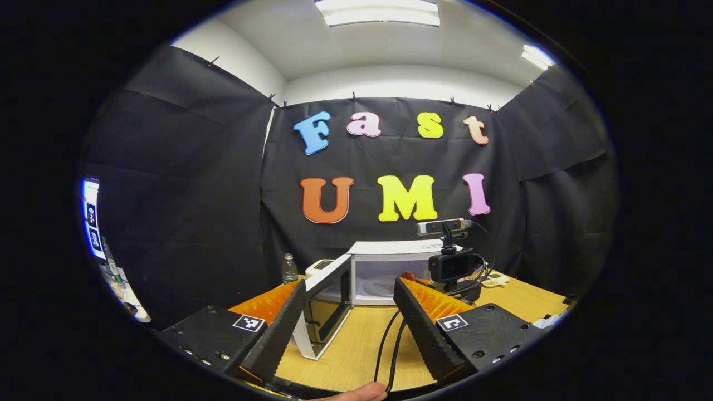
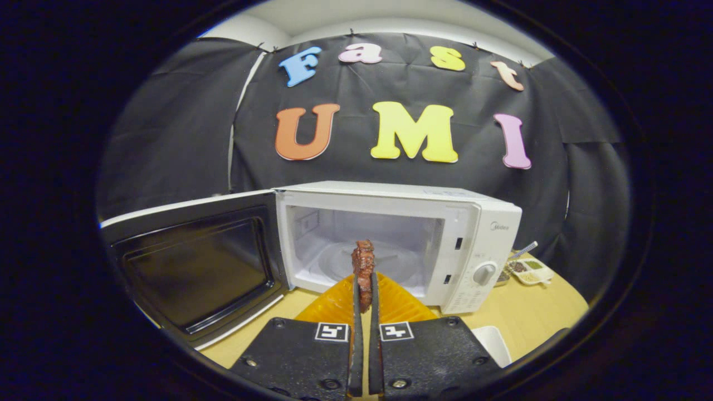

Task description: Open the microwave oven with the left hand, put the food in, and close the microwave oven.

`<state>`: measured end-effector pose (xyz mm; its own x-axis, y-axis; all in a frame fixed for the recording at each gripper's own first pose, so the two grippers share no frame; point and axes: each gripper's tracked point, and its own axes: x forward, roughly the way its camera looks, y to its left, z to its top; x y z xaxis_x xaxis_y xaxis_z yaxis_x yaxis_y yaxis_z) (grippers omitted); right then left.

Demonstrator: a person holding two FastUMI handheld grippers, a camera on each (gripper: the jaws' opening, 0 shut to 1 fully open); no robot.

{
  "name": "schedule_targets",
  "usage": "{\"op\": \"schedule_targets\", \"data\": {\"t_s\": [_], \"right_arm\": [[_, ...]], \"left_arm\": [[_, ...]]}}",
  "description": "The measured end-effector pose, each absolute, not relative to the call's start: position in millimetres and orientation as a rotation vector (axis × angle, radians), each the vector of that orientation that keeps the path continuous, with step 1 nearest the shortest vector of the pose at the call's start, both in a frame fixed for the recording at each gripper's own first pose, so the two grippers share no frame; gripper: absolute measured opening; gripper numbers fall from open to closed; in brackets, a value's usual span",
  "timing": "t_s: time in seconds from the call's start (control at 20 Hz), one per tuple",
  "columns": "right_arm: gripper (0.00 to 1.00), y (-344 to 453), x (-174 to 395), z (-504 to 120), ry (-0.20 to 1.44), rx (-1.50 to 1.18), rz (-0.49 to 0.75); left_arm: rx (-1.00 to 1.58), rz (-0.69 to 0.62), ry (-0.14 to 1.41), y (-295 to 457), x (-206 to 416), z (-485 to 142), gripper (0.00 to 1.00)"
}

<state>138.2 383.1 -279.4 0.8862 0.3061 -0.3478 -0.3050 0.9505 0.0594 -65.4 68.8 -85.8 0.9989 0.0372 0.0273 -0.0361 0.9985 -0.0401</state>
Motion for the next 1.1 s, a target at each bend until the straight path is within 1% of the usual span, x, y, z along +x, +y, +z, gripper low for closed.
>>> {"op": "schedule_targets", "data": {"t_s": [0.15,0.25,0.3,0.35,0.5,0.65,0.7,0.75,0.8,0.85,0.9,1.1], "right_arm": [[0.07,396.4,166.8,-296.7,0.365,0.029,0.260],[0.07,402.7,185.3,-309.7,0.363,0.036,0.224],[0.07,406.9,194.1,-317.1,0.368,0.048,0.212],[0.07,410.7,202.1,-323.9,0.379,0.061,0.204],[0.07,425.5,220.8,-340.9,0.424,0.184,0.208],[0.08,432.5,246.3,-346.3,0.439,0.324,0.166],[0.00,433.8,254.2,-350.7,0.449,0.369,0.142],[0.08,435.6,260.3,-356.1,0.469,0.430,0.122],[0.09,437.8,264.2,-363.1,0.499,0.495,0.099],[0.01,440.2,267.1,-368.5,0.528,0.563,0.082],[0.10,444.6,271.1,-368.7,0.534,0.631,0.075],[0.10,442.2,280.8,-372.7,0.532,0.779,-0.009]], "left_arm": [[-0.024,0.100,-0.038,92.0,-60.8,-90.7,0.96],[0.019,0.175,-0.070,114.8,-58.7,-85.1,0.96],[0.028,0.183,-0.077,117.5,-57.7,-84.8,0.95],[0.019,0.168,-0.082,114.7,-58.0,-84.1,0.95],[-0.044,0.066,-0.077,94.6,-53.5,-81.5,0.95],[-0.070,0.022,-0.065,92.1,-48.4,-84.7,0.95],[-0.069,0.020,-0.057,93.5,-47.8,-87.2,0.95],[-0.064,0.016,-0.046,93.4,-46.5,-90.8,0.95],[-0.060,0.013,-0.036,93.1,-45.4,-93.6,0.95],[-0.060,0.014,-0.032,93.4,-44.0,-94.9,0.95],[-0.062,0.015,-0.030,94.1,-43.3,-94.7,0.95],[-0.053,0.025,-0.005,97.8,-42.3,-104.2,0.95]]}}
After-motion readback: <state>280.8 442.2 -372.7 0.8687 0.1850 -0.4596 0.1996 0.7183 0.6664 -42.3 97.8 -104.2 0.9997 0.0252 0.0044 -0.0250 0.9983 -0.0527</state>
